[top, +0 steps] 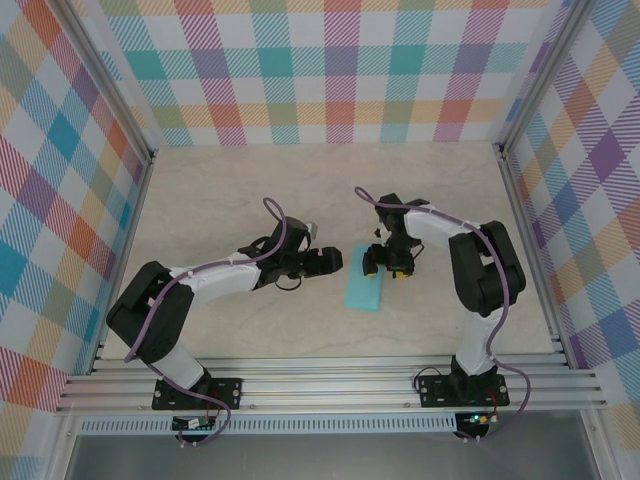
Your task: Fold a paper plane with a square sheet of paper (pick it up from the middle)
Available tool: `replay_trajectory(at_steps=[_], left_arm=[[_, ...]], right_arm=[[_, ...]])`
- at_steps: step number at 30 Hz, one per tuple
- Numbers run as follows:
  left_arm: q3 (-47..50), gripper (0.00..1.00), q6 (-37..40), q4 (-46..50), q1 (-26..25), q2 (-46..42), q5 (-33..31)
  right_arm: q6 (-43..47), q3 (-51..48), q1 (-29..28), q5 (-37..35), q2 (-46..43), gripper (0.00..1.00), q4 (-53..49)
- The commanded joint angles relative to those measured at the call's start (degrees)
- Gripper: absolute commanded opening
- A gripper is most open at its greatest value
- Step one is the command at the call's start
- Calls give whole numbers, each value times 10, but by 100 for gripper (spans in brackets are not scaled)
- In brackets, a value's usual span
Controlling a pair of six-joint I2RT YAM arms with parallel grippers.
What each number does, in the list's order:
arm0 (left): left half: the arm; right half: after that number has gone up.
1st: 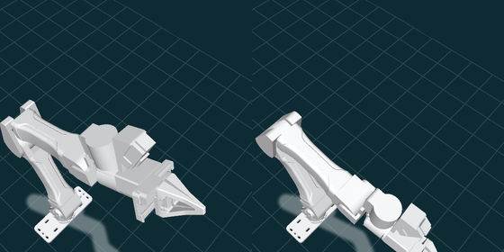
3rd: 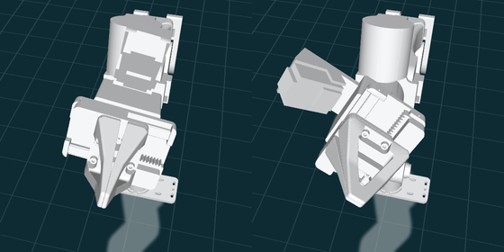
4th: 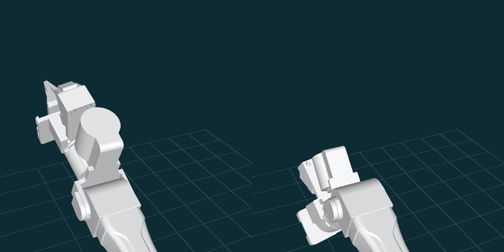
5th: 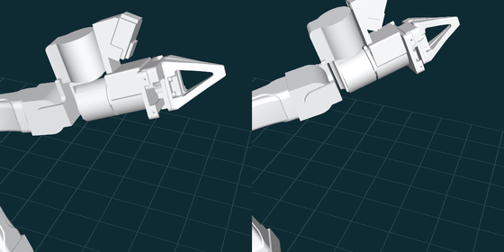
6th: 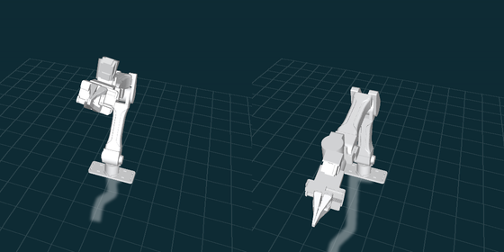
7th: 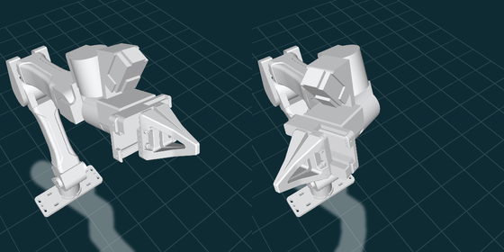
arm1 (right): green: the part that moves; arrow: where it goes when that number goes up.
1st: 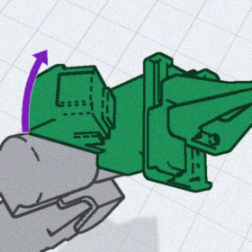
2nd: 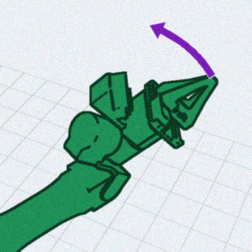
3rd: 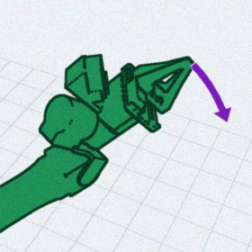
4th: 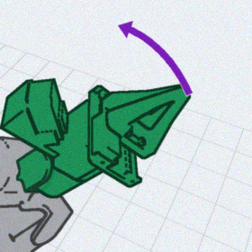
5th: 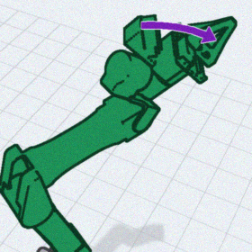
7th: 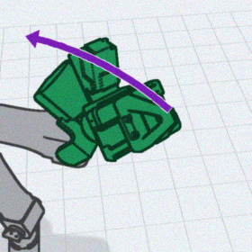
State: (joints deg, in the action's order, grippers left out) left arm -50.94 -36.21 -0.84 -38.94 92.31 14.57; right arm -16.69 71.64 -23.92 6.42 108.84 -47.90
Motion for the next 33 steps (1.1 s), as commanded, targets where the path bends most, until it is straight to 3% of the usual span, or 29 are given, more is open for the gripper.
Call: replay_trajectory(at_steps=[1, 11, 33], left_arm=[[-8, 85, 4, -12, -6, 9, 12], [-12, 85, 5, -11, -6, 9, 12], [-9, 85, 6, -14, -6, 10, 15]], right_arm=[[22, 16, -4, -2, 6, 71, -19], [-5, 19, -4, -37, 7, 71, -19], [8, 24, -4, -13, 23, 71, -17]])
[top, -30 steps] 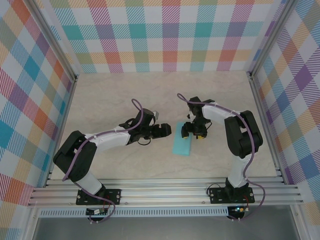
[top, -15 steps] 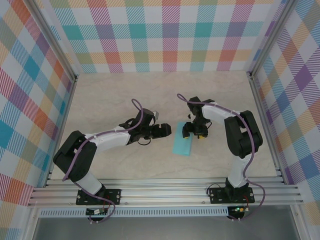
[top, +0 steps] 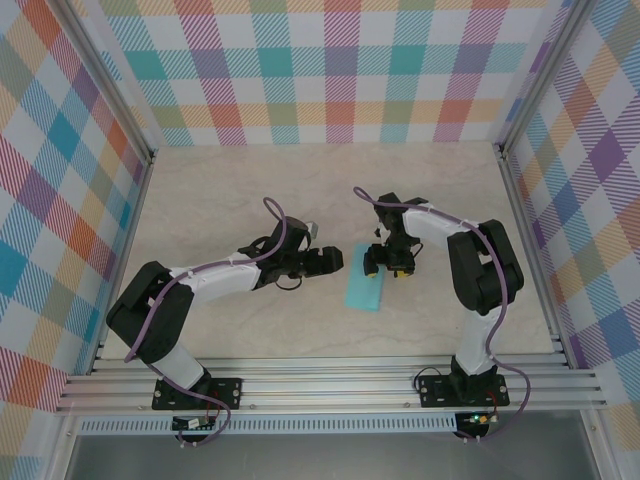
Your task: Fold a paper plane with a square sheet of paper (pick it up from the middle)
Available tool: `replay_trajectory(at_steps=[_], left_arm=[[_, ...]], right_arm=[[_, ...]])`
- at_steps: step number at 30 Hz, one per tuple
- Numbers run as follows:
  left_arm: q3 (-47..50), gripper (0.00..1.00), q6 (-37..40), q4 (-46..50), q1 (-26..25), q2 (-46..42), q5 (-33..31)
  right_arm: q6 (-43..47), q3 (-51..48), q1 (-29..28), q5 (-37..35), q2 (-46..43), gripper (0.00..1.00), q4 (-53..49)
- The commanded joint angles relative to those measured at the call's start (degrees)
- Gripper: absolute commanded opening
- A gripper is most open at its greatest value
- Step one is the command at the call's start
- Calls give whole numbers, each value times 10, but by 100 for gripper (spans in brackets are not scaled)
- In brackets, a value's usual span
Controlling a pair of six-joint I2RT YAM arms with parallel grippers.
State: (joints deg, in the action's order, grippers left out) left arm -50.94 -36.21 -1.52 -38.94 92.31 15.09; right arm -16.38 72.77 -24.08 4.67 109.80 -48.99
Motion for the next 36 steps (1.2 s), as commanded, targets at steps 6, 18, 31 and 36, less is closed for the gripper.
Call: replay_trajectory(at_steps=[6, 18, 31, 36], left_arm=[[-10, 84, 6, -8, -6, 11, 11], [-7, 77, -15, 7, -6, 7, -33], [2, 77, -19, 9, -6, -4, -47], [-3, 74, -16, 7, -6, 4, -30]], right_arm=[[1, 16, -3, -1, 22, 71, -7], [9, 1, -3, 15, 7, 70, 3], [6, 9, -3, 4, 18, 73, 5], [7, 6, -3, 6, 27, 73, 7]])
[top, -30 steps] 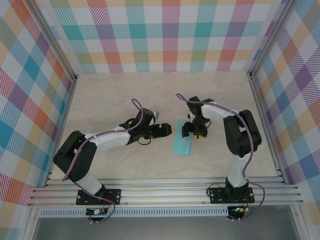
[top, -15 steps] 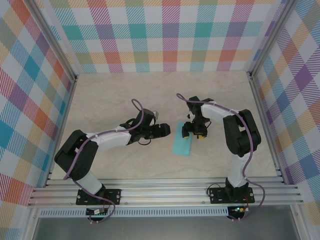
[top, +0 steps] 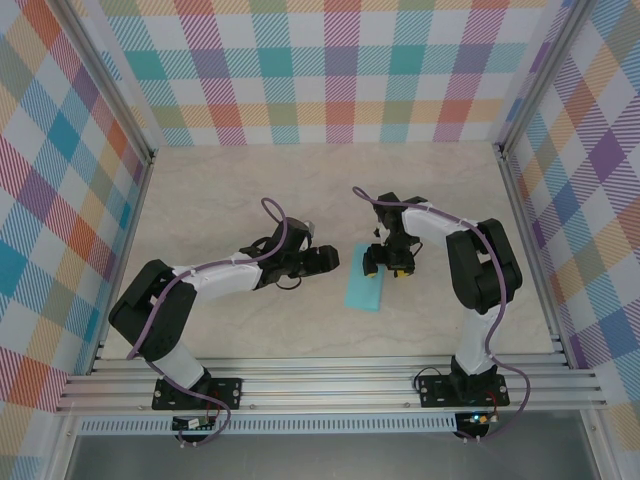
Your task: Fold a paper plane with a square sheet of paper (pick it up from the middle)
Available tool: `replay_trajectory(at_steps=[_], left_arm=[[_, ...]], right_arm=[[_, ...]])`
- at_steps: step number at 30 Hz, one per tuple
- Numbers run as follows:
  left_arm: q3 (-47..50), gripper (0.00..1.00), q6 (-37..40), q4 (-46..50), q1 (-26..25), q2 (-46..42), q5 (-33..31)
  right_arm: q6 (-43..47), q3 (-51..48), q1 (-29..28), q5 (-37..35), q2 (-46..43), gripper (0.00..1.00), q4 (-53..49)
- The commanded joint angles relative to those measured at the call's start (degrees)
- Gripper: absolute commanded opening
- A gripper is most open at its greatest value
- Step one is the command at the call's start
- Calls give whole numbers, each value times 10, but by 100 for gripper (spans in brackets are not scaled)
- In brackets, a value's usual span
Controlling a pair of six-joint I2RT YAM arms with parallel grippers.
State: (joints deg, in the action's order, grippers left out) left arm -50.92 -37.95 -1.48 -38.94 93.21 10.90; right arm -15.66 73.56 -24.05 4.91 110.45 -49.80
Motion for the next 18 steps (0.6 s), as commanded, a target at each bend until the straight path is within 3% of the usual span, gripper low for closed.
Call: replay_trajectory(at_steps=[1, 13, 18], left_arm=[[-6, 73, 2, 7, -6, -3, 14], [-12, 70, 4, 2, -6, 7, 38], [-30, 53, -1, -1, -7, 33, 57]], right_arm=[[-2, -2, -3, 1, 20, 73, 14], [-12, -2, -2, -8, 23, 72, 15], [-9, -4, -2, -10, 24, 72, 14]])
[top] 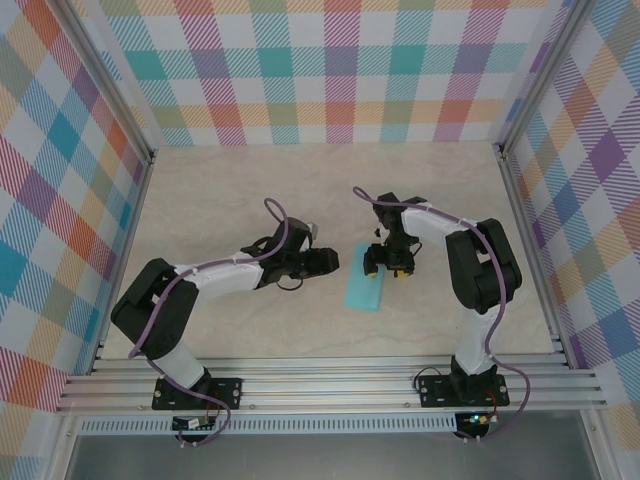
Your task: Fold a paper plane with a square sheet of paper (pick it up from the middle)
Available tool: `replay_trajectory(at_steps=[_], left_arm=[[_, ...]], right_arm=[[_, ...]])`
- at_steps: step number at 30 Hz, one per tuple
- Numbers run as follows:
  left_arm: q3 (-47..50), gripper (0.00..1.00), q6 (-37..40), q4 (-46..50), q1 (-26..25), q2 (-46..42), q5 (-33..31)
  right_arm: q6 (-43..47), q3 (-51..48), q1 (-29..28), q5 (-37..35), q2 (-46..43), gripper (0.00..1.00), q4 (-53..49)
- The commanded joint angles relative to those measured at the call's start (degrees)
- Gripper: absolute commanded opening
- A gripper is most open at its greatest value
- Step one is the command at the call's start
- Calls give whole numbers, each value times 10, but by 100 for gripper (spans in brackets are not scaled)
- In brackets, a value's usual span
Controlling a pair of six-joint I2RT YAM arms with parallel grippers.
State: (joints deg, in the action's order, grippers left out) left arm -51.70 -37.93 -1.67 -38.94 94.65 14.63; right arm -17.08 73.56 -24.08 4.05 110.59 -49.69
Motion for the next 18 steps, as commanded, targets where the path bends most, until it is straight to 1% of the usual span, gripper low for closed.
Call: replay_trajectory(at_steps=[1, 3, 5, 10, 18], left_arm=[[-30, 48, 0, 3, -9, 27, 24], [-47, 36, -1, 9, -14, 45, 31], [-68, 31, -3, 19, -18, 63, 35], [-74, 30, -22, 12, -24, 75, 14], [-72, 31, -22, 15, -24, 75, 11]], right_arm=[[5, -6, -2, -2, 23, 72, 13], [5, -7, -2, -1, 24, 72, 14], [6, -7, -2, 1, 24, 72, 15], [15, -11, -2, 18, 20, 72, 21], [44, -12, -2, 38, 17, 74, 21]])
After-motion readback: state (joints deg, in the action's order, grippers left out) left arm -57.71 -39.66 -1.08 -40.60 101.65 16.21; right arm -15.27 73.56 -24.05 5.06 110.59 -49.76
